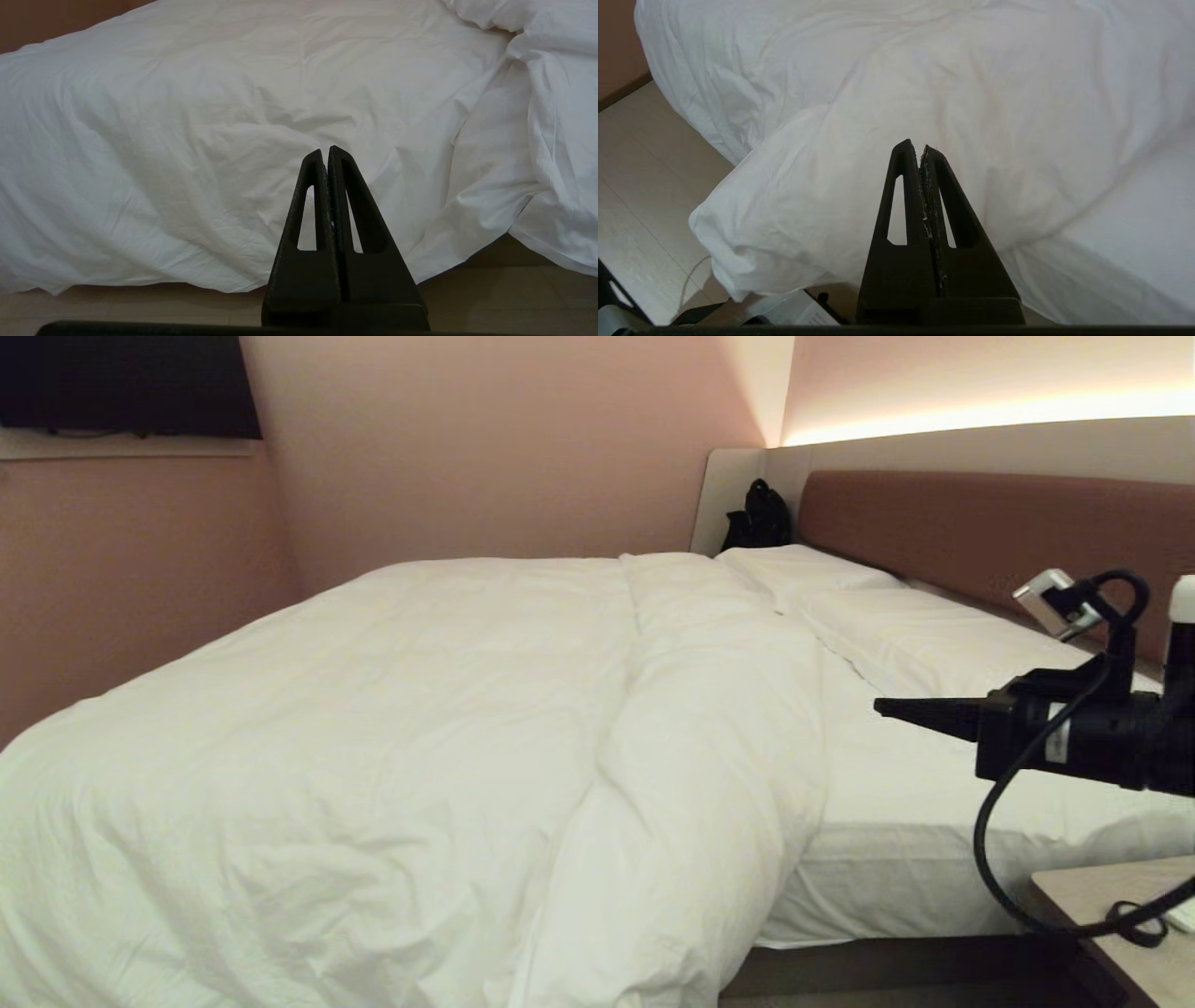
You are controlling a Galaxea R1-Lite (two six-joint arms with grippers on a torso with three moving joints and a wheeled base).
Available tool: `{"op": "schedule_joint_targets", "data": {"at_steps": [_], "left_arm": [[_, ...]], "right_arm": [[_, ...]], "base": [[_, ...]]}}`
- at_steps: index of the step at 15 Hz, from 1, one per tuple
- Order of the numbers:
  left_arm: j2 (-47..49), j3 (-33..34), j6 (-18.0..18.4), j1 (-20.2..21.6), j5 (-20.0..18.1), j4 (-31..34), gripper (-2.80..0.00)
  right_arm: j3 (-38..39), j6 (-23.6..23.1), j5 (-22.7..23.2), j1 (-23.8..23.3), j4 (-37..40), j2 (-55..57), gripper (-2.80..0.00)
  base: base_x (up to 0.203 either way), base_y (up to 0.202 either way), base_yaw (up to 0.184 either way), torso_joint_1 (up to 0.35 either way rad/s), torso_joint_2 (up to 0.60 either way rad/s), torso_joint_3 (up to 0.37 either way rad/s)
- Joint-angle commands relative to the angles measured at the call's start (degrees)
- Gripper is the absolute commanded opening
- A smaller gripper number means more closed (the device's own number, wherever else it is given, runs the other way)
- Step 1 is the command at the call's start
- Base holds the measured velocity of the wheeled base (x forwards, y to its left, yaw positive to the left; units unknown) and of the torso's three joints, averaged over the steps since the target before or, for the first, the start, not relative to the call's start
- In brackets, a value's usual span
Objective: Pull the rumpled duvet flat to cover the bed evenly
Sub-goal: Flatten the corners of the folded blanket
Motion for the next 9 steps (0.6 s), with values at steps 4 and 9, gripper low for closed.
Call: {"op": "schedule_joint_targets", "data": {"at_steps": [4, 9], "left_arm": [[0.0, 0.0, 0.0, 0.0, 0.0, 0.0, -2.8], [0.0, 0.0, 0.0, 0.0, 0.0, 0.0, -2.8]], "right_arm": [[-1.9, -3.2, -1.2, 2.7, -5.1, 10.9, -2.8], [-1.7, -3.2, -2.6, 4.3, -8.2, 15.8, -2.8]], "base": [[0.0, 0.0, 0.0, 0.0, 0.0, 0.0], [0.0, 0.0, 0.0, 0.0, 0.0, 0.0]]}}
